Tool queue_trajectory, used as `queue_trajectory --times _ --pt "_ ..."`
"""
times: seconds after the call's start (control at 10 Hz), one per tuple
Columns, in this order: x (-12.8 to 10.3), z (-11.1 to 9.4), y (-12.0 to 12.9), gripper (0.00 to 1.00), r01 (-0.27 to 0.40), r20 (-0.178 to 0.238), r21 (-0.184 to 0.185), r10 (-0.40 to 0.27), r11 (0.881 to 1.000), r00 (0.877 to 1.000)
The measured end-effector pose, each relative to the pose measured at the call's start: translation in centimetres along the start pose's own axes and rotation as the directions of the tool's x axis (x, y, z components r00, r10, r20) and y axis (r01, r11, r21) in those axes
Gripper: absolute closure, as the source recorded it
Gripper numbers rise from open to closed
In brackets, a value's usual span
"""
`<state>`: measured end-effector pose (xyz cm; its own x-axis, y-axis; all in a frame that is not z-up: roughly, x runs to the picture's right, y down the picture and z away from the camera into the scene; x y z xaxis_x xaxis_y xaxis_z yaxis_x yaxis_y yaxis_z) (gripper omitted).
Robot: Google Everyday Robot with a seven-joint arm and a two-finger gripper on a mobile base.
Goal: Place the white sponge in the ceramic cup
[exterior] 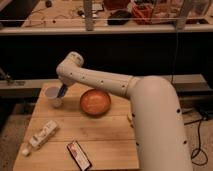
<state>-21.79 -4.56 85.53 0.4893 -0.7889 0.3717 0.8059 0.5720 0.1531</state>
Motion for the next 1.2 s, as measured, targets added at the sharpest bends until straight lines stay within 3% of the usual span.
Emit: queue_trajectory --times 0.4,0.6,1.2 --pt "0.0 0.2 -0.3 0.99 0.009 0.003 0.018 -0.009 1.000 1.000" --pt "-0.1 0.2 -0.6 0.92 0.013 0.001 0.029 -0.014 1.000 1.000" --pt "-0.1 0.2 -1.3 0.92 0.024 -0.006 0.069 -0.024 0.997 1.000"
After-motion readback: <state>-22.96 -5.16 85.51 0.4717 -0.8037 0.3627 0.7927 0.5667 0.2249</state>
